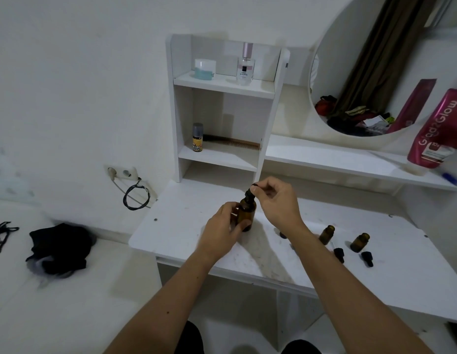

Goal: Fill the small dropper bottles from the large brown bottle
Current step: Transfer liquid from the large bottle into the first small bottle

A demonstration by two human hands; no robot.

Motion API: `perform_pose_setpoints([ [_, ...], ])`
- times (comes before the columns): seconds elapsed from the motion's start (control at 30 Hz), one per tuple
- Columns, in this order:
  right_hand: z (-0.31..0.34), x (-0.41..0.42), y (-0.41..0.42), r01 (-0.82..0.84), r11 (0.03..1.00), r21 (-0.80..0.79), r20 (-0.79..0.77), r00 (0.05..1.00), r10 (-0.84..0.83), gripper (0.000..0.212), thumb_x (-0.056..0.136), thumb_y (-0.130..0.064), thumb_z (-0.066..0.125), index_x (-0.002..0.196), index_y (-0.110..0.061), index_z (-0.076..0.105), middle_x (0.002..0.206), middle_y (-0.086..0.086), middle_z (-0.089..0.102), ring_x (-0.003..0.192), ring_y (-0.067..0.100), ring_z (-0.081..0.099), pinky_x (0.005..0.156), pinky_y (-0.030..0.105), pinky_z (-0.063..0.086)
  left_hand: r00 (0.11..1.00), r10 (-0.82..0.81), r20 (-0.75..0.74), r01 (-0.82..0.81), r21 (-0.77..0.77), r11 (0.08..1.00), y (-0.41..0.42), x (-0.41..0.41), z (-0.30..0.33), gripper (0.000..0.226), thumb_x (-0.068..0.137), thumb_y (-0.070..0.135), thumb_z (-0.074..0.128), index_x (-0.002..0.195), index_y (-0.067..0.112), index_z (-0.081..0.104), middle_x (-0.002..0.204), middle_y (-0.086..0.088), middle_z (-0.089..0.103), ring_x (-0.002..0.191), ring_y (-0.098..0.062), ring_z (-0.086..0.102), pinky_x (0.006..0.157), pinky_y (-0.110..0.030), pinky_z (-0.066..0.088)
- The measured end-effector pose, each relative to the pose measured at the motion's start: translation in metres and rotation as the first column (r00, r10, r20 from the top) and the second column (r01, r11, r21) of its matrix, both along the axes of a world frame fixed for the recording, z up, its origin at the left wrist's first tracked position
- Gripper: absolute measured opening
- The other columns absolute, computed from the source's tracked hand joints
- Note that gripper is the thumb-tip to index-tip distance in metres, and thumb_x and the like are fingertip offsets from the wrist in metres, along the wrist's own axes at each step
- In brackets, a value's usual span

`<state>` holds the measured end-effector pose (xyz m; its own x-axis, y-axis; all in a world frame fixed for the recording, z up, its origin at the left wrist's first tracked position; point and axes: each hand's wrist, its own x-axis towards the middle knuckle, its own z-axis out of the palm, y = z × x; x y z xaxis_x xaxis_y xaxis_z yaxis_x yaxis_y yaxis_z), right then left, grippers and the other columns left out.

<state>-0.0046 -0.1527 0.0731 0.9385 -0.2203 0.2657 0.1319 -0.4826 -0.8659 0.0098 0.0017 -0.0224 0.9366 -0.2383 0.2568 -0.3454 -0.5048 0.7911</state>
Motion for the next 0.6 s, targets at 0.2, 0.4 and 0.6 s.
perform_pose_setpoints([
  [0.2, 0.023, -0.009, 0.000, -0.045, 0.999, 0.012, 0.098, 0.994, 0.043, 0.007, 0.096, -0.020, 0.070, 0.101, -0.023, 0.074, 0.095, -0.014, 0.076, 0.090, -0.001, 0.070, 0.080, 0.008, 0.052, 1.000, 0.002, -0.005, -0.002, 0.013, 1.000, 0.000, 0.000, 0.001, 0.049, 0.094, 0.046, 0.066, 0.133, 0.023, 0.049, 0.124, 0.006, 0.064, 0.103, -0.012, 0.064, 0.092, -0.035, 0.056],
  [0.4, 0.068, -0.026, -0.019, 0.000, 0.988, 0.157, 0.304, 0.951, -0.048, 0.012, 0.097, -0.015, 0.069, 0.107, -0.011, 0.073, 0.097, -0.007, 0.076, 0.090, -0.001, 0.072, 0.083, 0.011, 0.053, 0.995, 0.100, 0.016, -0.098, -0.122, 0.988, -0.001, -0.017, 0.005, 0.059, 0.088, 0.032, 0.078, 0.133, 0.019, 0.042, 0.125, 0.004, 0.051, 0.105, -0.009, 0.055, 0.086, -0.013, 0.048],
  [0.6, 0.061, -0.048, -0.059, 0.086, 0.984, 0.156, 0.294, 0.947, -0.130, 0.010, 0.097, -0.022, 0.070, 0.105, -0.019, 0.074, 0.099, -0.007, 0.077, 0.094, 0.004, 0.072, 0.086, 0.014, 0.055, 0.989, 0.147, 0.010, -0.144, -0.160, 0.977, -0.025, -0.053, 0.000, 0.041, 0.088, 0.037, 0.077, 0.112, 0.030, 0.045, 0.098, 0.016, 0.055, 0.082, -0.005, 0.059, 0.068, -0.007, 0.047],
])
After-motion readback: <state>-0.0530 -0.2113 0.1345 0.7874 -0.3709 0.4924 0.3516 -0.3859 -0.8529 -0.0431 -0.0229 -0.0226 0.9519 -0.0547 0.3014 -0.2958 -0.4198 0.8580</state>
